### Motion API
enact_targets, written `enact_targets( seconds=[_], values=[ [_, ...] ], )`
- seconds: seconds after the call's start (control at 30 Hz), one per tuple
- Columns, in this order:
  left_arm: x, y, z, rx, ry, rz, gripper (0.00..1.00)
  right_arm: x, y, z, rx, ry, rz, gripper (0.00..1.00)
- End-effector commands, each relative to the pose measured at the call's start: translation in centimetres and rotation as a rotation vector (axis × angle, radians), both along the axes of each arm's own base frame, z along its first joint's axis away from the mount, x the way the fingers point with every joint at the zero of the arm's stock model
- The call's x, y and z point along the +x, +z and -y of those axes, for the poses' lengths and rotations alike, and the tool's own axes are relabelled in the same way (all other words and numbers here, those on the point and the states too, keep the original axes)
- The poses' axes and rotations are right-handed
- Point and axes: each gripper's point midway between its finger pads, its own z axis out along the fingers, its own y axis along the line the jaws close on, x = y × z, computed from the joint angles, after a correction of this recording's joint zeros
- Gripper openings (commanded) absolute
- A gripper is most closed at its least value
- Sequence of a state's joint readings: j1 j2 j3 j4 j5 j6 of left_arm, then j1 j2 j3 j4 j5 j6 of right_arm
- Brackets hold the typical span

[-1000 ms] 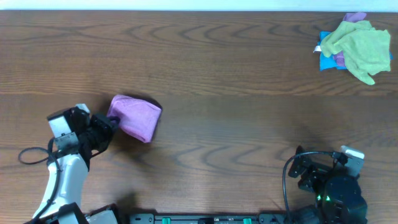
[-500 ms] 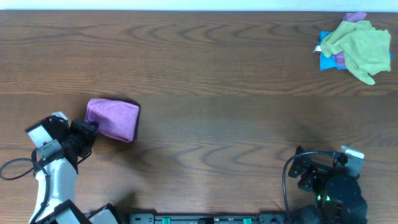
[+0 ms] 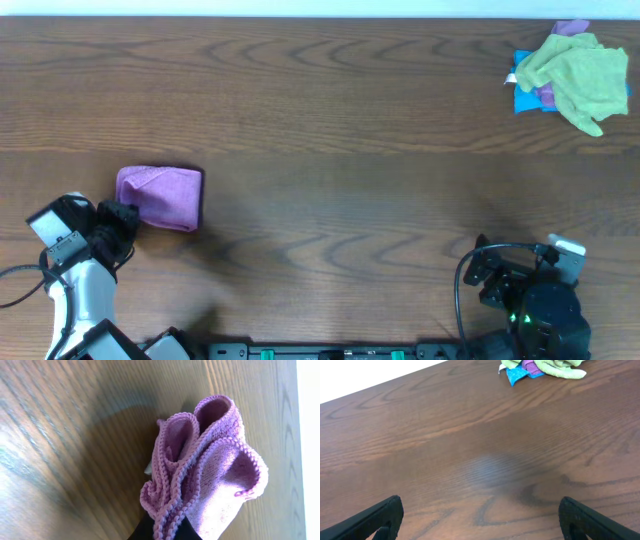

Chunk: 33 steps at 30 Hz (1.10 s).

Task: Fold the cloth
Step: 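Drag the folded cloth leftward across the table with the left gripper, then release the cloth and raise the left gripper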

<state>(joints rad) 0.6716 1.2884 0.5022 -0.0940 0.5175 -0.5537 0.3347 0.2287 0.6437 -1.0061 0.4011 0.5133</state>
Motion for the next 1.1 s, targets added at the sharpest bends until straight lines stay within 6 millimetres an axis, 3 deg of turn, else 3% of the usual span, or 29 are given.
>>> enact_targets(
  seconds=[0.0, 0.1, 0.17, 0.37, 0.6, 0.73, 1.07],
  values=[
    [0.0, 0.4, -0.9, 0.043, 0.011, -0.004, 0.08, 0.0, 0.0, 0.3, 0.004, -0.023, 0.003, 0.99],
    [0.0, 0.3, -0.9, 0.046, 0.013, -0.006, 0.38, 0.0, 0.0, 0.3, 0.004, -0.023, 0.003, 0.99],
    [0.0, 0.4, -0.9, 0.044, 0.013, -0.005, 0.66, 0.0, 0.0, 0.3, 0.004, -0.023, 0.003, 0.99],
    [0.3, 0.8, 0.0, 0.005, -0.022, 0.026, 0.98, 0.0, 0.0, 0.3, 0.004, -0.023, 0.003, 0.99],
    [1.2, 2.6, 0.6, -0.024, -0.078, 0.055, 0.96, 0.0, 0.0, 0.3, 0.004, -0.023, 0.003, 0.99],
    [2.4, 5.2, 1.3, 0.023, -0.173, 0.071, 0.96, 0.0, 0.0, 0.3, 0.004, -0.023, 0.003, 0.99],
    [7.3, 13.1, 7.6, 0.146, -0.437, 0.239, 0.96, 0.0, 0.0, 0.3, 0.004, -0.023, 0.003, 0.99]
  ],
)
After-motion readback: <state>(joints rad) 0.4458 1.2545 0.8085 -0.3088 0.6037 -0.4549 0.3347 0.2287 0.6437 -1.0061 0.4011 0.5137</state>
